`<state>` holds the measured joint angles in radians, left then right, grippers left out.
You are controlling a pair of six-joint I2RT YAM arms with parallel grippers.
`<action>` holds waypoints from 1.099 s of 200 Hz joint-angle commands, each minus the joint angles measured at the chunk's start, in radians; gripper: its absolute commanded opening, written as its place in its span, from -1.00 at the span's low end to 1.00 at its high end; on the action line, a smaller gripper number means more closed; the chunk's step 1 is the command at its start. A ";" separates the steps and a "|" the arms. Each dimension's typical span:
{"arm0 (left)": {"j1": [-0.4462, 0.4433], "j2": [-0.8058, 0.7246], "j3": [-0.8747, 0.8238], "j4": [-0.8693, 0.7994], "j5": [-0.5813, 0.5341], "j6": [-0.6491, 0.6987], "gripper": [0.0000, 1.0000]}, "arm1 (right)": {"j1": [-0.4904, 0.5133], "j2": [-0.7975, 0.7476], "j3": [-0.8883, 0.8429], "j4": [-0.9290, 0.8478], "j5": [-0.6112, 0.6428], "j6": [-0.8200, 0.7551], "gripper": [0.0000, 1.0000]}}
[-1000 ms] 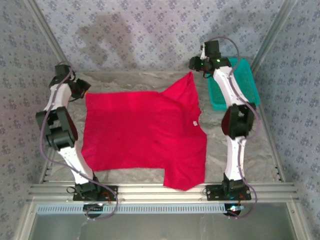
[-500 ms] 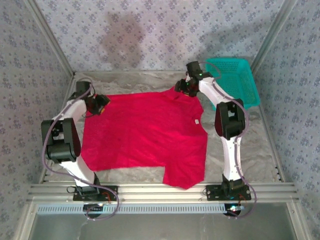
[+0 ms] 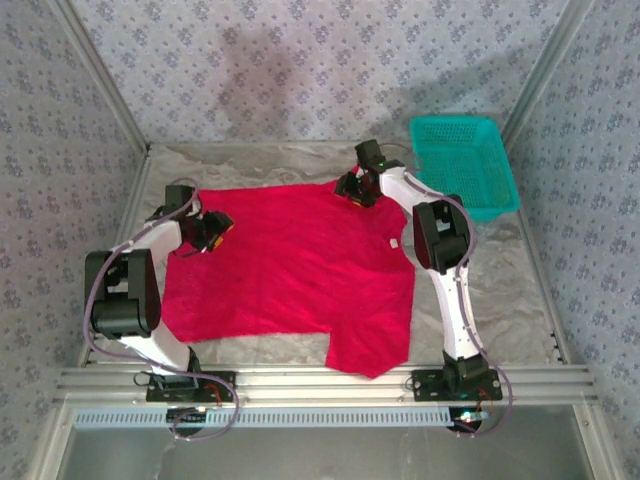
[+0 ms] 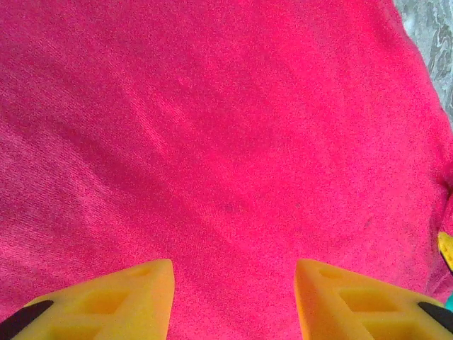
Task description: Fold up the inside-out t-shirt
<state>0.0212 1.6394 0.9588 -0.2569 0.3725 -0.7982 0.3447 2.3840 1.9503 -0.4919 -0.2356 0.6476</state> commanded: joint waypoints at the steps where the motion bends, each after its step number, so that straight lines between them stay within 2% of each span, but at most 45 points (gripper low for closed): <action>1: 0.002 0.016 -0.004 0.017 0.026 0.007 -0.06 | 0.005 0.033 0.059 0.005 0.005 0.039 -0.08; 19: 0.002 0.017 -0.002 0.015 0.029 0.009 -0.07 | 0.009 0.031 0.076 -0.005 0.011 0.037 -0.44; 42: 0.001 0.022 0.001 0.010 0.027 0.015 -0.08 | 0.016 0.010 0.089 -0.030 0.030 0.019 -0.75; 55: 0.002 0.028 0.003 0.008 0.029 0.017 -0.08 | 0.017 0.002 0.102 -0.037 0.031 0.014 -1.00; 84: 0.002 0.043 0.001 0.007 0.043 0.014 -0.11 | 0.013 0.006 0.152 0.085 0.051 0.007 -1.00; 103: 0.000 0.029 -0.012 0.000 0.059 0.004 -0.12 | 0.004 0.106 0.311 0.209 0.007 0.001 -1.00; 117: -0.004 0.002 -0.034 -0.005 0.057 -0.004 -0.13 | 0.009 0.233 0.498 0.254 -0.040 0.001 -1.00; 123: -0.008 -0.010 -0.041 -0.008 0.054 -0.005 -0.13 | 0.008 0.298 0.600 0.246 -0.072 0.009 -0.80; 132: -0.011 -0.025 -0.046 -0.013 0.049 -0.006 -0.12 | 0.009 0.390 0.745 0.215 -0.121 0.035 -0.35; 135: -0.012 -0.030 -0.046 -0.017 0.048 -0.003 -0.12 | 0.007 0.412 0.786 0.204 -0.141 0.045 -0.07; 139: -0.011 -0.035 -0.045 -0.023 0.046 0.000 -0.12 | 0.005 0.436 0.827 0.186 -0.166 0.060 0.18; 143: -0.012 -0.039 -0.043 -0.030 0.042 0.004 -0.12 | 0.004 0.446 0.849 0.167 -0.192 0.069 0.33; 149: -0.012 -0.045 -0.039 -0.043 0.034 0.009 -0.12 | 0.000 0.441 0.847 0.142 -0.218 0.075 0.45; 164: -0.011 -0.063 -0.037 -0.059 0.026 0.014 -0.12 | -0.001 0.348 0.709 0.081 -0.239 0.040 0.45; 196: -0.013 -0.088 -0.030 -0.076 0.016 0.025 -0.11 | 0.005 0.018 0.166 0.166 -0.120 -0.069 0.46; 220: -0.011 -0.057 0.025 -0.114 0.011 0.051 -0.10 | 0.010 -0.070 0.011 0.160 -0.099 -0.102 0.45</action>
<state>0.0166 1.5730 0.9237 -0.3080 0.3962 -0.7860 0.3496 2.4599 2.0598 -0.3401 -0.3683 0.6170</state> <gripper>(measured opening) 0.445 0.724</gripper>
